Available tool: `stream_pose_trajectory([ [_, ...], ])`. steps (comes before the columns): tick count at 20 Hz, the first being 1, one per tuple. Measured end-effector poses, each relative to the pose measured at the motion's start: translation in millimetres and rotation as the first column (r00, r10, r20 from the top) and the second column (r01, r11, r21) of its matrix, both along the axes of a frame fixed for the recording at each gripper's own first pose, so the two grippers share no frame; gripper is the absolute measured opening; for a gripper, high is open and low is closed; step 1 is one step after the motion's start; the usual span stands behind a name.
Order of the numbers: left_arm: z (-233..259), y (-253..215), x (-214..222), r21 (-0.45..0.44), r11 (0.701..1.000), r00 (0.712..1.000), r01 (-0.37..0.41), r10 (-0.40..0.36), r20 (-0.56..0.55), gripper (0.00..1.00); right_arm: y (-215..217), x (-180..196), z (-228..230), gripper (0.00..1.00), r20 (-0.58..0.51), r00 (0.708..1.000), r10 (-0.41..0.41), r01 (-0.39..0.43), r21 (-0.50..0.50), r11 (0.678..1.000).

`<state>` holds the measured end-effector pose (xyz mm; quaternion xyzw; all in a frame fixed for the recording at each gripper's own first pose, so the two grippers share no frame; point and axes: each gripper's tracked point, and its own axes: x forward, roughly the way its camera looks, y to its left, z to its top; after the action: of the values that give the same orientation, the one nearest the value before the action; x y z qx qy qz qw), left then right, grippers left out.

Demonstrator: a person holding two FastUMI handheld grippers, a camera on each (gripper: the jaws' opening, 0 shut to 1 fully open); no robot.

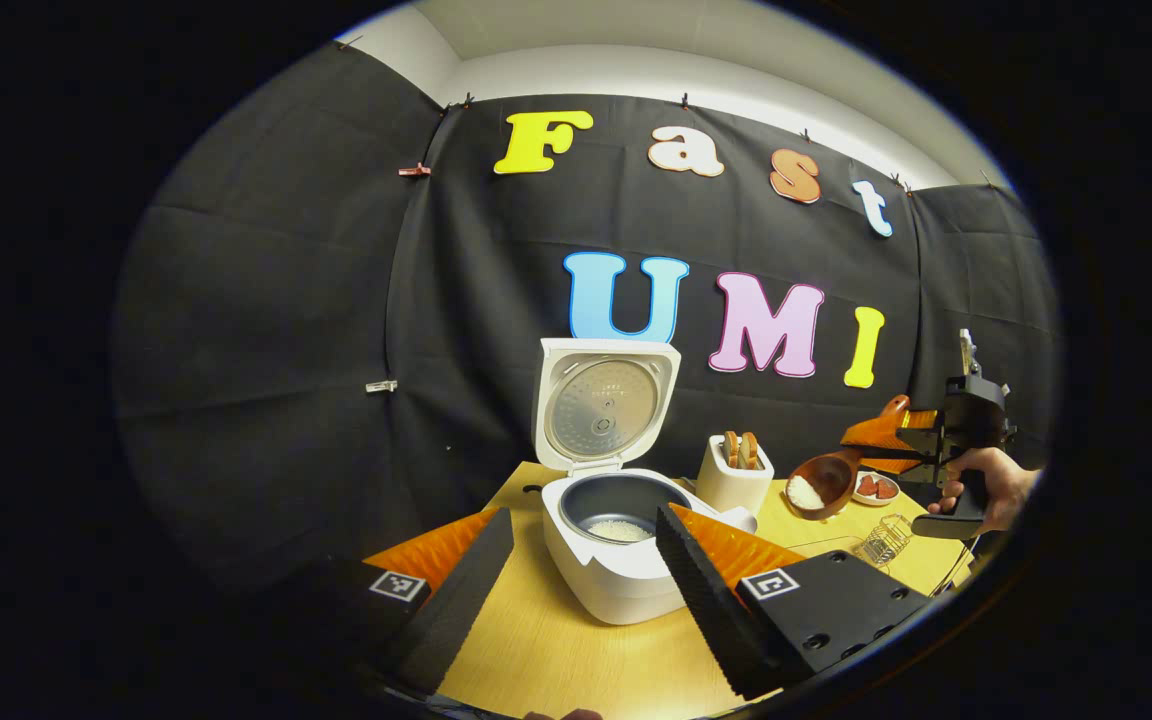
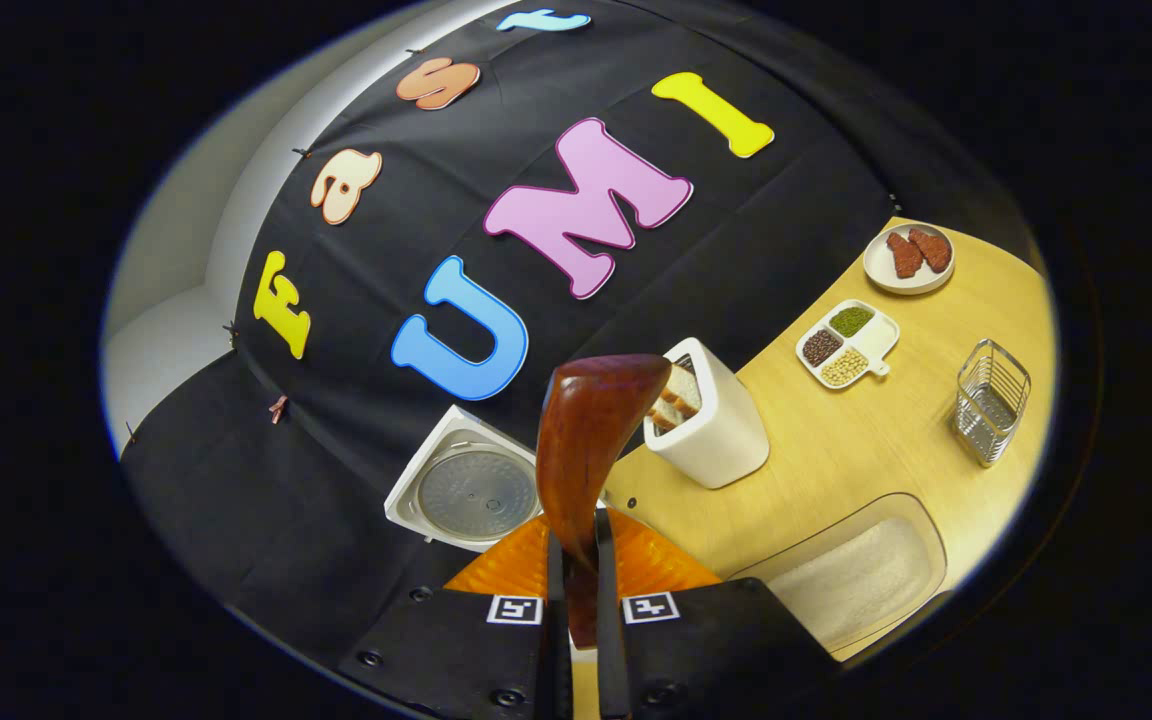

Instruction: Close the left gripper, press the button to open the rice cooker; take a wooden spoon from the chopstick holder with the right hand, scoop a spoonful of rice and pour it into the rice cooker, then put the wooden spoon back into the chopstick holder.

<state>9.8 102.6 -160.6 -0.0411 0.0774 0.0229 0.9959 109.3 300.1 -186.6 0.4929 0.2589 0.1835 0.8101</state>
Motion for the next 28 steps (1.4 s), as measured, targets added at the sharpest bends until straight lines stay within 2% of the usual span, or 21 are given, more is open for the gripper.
stream_pose_trajectory([
  [7,-2,20,6,0.003,0.999,0.999,-0.037,0.037,-0.007,0.99,76,27,12,0.14,-0.014,0.999,0.038,-0.037,0.057,0.998],
  [11,-5,29,5,0.006,0.999,0.999,-0.048,0.048,-0.014,0.99,118,46,15,0.14,-0.004,0.999,0.043,-0.042,0.032,0.999],
  [16,-12,39,4,-0.008,0.998,0.997,-0.066,0.066,-0.026,0.98,162,64,5,0.14,0.027,0.997,0.075,-0.073,-0.073,0.995],
  [20,-18,46,1,-0.016,0.997,0.996,-0.078,0.078,-0.036,0.99,182,74,-18,0.14,0.039,0.994,0.101,-0.092,-0.193,0.977],
  [23,-27,53,-5,-0.028,0.995,0.994,-0.096,0.094,-0.055,0.99,192,75,-31,0.14,0.064,0.988,0.142,-0.117,-0.298,0.947],
  [28,-36,60,-17,-0.023,0.993,0.991,-0.112,0.11,-0.075,0.99,209,76,-34,0.14,0.151,0.959,0.239,-0.146,-0.462,0.875],
])
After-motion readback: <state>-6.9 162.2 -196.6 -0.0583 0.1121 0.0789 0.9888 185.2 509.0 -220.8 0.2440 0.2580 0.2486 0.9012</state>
